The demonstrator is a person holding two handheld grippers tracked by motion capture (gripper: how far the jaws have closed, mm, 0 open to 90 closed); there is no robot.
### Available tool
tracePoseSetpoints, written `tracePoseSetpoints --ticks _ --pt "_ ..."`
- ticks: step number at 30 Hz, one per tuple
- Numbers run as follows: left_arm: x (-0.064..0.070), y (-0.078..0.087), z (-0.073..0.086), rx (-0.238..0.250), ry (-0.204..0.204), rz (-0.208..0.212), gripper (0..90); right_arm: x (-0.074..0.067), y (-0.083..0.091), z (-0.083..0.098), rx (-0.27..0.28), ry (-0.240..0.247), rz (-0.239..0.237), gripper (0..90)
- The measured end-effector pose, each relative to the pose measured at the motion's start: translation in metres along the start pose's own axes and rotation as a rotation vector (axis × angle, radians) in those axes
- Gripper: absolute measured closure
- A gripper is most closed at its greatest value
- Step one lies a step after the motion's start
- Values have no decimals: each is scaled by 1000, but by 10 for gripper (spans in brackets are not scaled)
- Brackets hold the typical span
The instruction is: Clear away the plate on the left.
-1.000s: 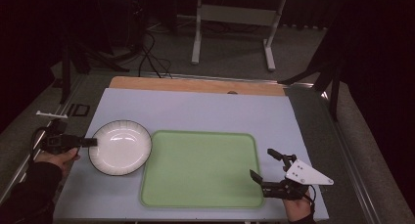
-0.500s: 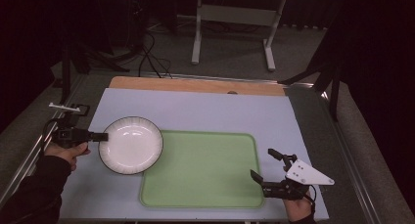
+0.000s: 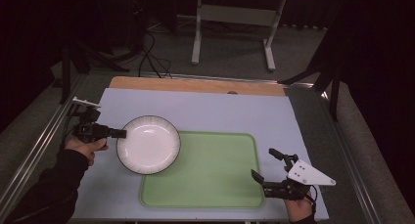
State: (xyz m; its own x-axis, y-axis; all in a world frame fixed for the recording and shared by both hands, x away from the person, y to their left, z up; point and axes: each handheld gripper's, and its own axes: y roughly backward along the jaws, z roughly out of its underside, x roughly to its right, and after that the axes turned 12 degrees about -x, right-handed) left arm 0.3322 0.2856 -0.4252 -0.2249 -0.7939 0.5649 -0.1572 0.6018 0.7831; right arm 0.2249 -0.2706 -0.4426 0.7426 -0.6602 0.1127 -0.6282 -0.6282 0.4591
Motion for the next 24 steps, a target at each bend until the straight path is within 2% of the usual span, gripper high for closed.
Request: tracePoseSetpoints --ticks 2,3,5,12,24 --pt "6 -3 -3 -8 -15 3 853 0 0 0 1 2 1 132" --pt "13 -6 -7 -17 -33 7 853 0 0 0 1 3 1 132" --pt "13 -6 -7 -17 -33 7 853 0 1 0 2 3 2 132" --pt "36 -20 -18 -40 -79 19 853 0 1 0 4 5 2 132" --pt "68 -39 -31 -68 -132 47 852 0 2 0 6 6 2 133"
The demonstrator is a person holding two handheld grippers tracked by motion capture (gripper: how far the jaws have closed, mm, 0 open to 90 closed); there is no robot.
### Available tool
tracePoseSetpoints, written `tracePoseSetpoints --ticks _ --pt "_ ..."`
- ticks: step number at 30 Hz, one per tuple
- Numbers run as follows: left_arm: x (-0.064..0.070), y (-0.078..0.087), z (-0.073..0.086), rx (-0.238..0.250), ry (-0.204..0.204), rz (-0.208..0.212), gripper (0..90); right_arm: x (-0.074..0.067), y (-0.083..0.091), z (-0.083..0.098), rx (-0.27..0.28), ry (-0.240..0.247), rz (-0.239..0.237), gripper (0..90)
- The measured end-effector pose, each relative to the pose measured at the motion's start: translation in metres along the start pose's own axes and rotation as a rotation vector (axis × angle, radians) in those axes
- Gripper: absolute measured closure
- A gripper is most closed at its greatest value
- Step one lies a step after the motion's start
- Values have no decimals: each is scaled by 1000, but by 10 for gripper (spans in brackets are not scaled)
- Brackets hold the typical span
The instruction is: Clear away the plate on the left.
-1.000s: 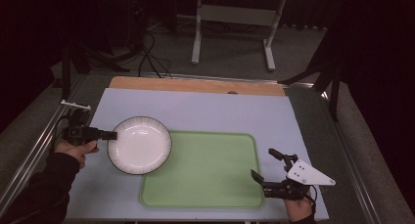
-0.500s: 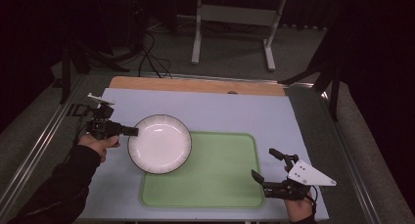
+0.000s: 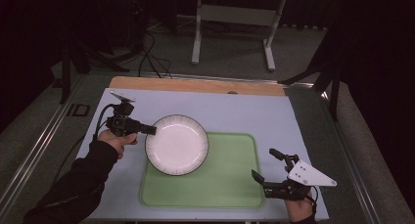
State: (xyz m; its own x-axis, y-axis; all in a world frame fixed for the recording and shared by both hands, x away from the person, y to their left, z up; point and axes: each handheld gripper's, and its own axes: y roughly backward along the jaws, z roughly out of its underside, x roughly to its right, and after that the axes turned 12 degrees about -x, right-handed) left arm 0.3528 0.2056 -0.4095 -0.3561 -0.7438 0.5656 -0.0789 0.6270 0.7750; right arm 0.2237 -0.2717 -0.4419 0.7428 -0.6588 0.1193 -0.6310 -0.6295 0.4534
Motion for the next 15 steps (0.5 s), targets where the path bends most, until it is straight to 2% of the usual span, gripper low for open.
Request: tracePoseSetpoints --ticks 15 --pt "28 -27 -14 -56 -62 13 851 0 0 0 1 1 -2 133"
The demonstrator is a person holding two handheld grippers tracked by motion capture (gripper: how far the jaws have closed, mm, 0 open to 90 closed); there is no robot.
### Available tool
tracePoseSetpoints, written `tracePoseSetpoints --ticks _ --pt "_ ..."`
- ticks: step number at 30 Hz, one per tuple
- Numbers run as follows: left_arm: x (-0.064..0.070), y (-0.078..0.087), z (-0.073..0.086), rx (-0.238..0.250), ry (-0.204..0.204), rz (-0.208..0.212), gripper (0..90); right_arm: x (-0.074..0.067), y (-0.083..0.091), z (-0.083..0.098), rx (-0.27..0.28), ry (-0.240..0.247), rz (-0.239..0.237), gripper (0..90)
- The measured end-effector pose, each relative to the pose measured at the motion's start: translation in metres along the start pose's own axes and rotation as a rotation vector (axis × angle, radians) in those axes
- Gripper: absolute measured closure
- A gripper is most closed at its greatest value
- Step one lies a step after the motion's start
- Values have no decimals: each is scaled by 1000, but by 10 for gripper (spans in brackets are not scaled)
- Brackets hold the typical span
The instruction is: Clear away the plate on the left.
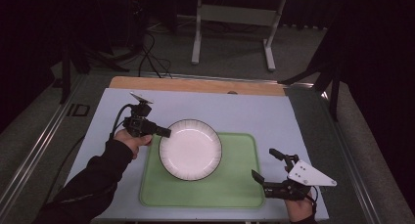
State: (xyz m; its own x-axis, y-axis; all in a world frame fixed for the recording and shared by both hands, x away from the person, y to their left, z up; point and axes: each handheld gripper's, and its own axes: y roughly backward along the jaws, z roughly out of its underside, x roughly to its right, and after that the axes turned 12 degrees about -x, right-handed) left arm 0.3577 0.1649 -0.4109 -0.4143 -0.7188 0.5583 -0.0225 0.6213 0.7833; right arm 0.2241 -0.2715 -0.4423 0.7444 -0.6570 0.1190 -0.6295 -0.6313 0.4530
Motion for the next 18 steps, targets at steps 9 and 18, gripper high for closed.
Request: tracePoseSetpoints --ticks 9,18 --pt "8 -17 -7 -31 -20 -2 852 0 1 0 0 -3 0 133" --pt "8 -34 -8 -49 -30 -7 851 0 1 0 -2 -1 0 133"
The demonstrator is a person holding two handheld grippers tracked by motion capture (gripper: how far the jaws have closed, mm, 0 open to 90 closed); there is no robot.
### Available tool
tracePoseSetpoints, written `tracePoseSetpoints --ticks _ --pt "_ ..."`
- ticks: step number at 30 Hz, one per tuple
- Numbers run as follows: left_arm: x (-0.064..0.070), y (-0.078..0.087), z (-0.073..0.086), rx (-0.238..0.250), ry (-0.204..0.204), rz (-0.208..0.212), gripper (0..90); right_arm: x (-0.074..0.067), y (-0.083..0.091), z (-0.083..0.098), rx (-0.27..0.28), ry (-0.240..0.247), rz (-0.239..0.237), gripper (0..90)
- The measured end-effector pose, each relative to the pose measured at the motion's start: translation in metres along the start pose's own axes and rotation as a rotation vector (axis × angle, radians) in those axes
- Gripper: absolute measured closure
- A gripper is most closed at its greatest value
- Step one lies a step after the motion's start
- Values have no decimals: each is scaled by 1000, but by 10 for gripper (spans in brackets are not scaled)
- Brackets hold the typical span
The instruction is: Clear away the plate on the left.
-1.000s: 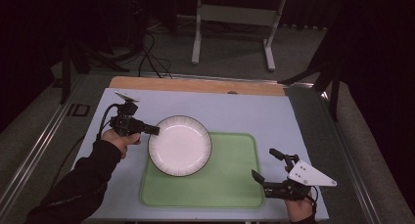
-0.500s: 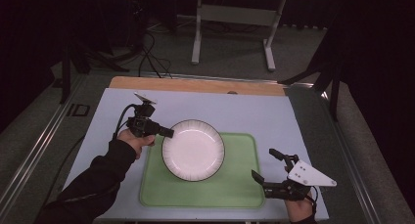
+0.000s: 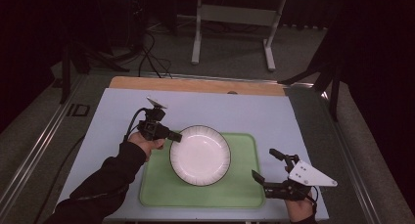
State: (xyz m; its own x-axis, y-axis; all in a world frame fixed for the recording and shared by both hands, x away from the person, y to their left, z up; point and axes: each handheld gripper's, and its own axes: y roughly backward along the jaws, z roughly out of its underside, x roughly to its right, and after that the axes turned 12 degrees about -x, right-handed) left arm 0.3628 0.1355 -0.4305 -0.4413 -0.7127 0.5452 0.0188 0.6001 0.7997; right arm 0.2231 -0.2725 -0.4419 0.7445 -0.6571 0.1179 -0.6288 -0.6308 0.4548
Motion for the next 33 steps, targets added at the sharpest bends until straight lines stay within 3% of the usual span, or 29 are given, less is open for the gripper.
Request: tracePoseSetpoints --ticks 20,27,33 --pt "-17 -39 -1 -38 32 0 851 0 0 1 0 4 -2 133" --pt "-22 -50 -1 -50 31 -12 850 0 -1 0 -2 6 -5 133" --pt "-27 -55 -1 -50 51 1 851 0 -1 1 -4 6 -7 133"
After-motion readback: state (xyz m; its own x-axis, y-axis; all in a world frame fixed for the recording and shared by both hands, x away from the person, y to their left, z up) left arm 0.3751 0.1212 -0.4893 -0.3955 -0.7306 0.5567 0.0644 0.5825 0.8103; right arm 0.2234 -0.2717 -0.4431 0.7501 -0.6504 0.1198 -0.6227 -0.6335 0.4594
